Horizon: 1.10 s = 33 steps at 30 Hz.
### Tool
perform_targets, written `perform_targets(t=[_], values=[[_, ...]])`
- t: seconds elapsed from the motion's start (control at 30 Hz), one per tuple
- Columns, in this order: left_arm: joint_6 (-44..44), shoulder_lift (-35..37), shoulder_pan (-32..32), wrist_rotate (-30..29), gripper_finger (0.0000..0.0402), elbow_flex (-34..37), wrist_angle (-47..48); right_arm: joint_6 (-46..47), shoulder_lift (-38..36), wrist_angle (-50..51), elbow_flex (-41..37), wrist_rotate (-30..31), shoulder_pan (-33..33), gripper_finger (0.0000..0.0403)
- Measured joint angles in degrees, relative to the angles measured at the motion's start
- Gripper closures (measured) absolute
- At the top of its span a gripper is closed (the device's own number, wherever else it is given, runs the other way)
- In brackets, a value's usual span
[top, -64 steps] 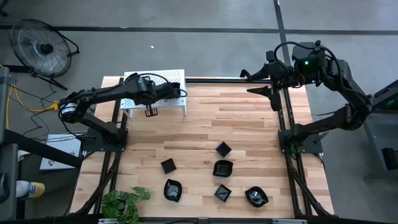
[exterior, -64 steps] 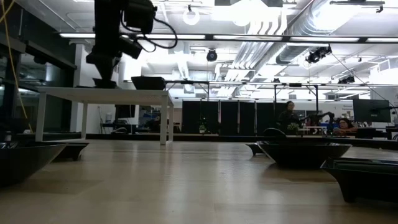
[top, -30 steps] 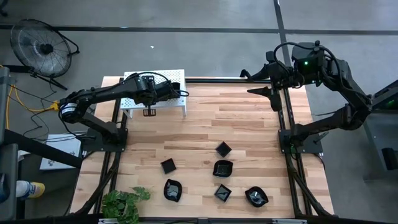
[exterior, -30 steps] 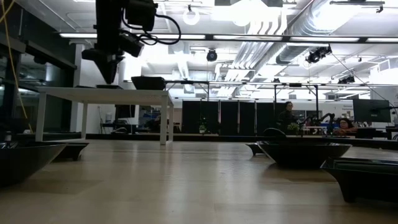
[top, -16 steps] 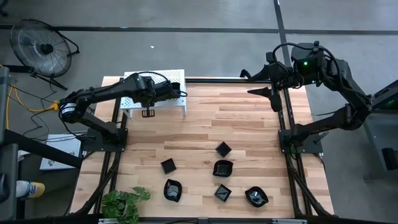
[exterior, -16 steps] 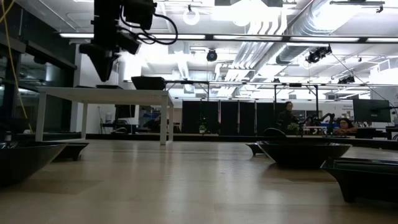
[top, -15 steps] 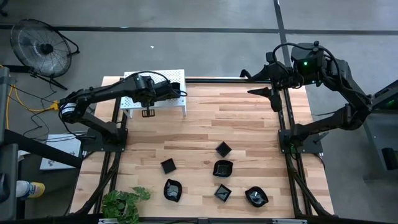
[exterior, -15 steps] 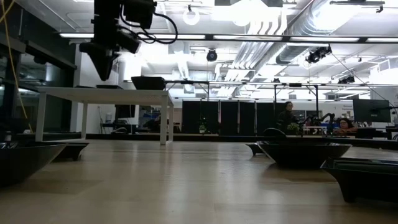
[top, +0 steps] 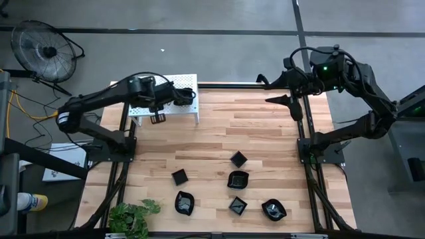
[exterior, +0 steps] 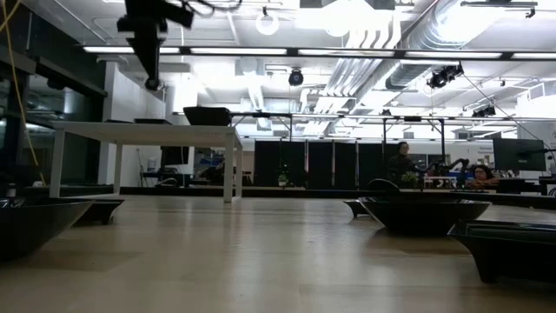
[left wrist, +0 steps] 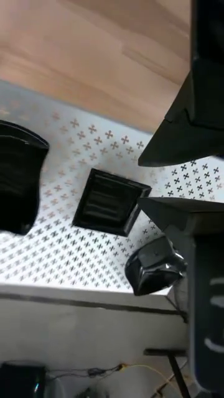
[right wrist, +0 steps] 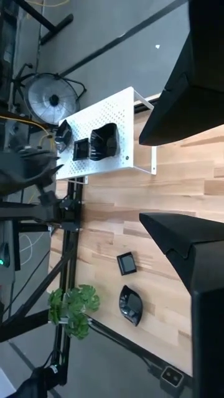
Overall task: Pick & Place Mini shaped plates
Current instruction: Stack the black square plate on top of the black square plate on the shelf
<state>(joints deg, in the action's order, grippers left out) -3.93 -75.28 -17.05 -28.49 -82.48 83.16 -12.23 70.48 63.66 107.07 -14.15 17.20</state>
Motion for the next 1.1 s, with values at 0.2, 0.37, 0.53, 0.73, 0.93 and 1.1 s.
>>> perform_targets(t=[0.2, 0.37, 0.53, 0.73, 0.93, 1.1], values=[[8.1, 3.8, 7.3, -0.7, 0.0316, -1.0, -0.2, 0.0, 0.0, 1.1, 0.0, -1.4, 0.0, 0.0220], [14.2, 5.5, 14.0, -1.0, 0.0316, -1.1, -1.7, 0.8, 0.0, 1.3, 0.0, -3.0, 0.0, 0.0220], [16.3, 5.7, 20.7, -1.0, 0.0316, -1.1, -6.7, 1.0, 0.0, 1.3, 0.0, -3.0, 0.0, 0.0220], [16.1, 5.7, 28.9, -0.7, 0.0316, -1.1, -14.6, 4.7, 0.0, 1.8, 0.0, -3.0, 0.0, 0.0220], [14.7, 6.4, 37.8, -6.6, 0.0316, -1.1, -17.0, 9.6, 0.4, 4.2, 0.0, -2.8, 0.0, 0.0220], [15.9, 8.7, 44.2, -12.8, 0.0316, -1.1, -17.0, 16.8, 0.9, 4.6, -2.9, -2.9, -0.5, 0.0220]])
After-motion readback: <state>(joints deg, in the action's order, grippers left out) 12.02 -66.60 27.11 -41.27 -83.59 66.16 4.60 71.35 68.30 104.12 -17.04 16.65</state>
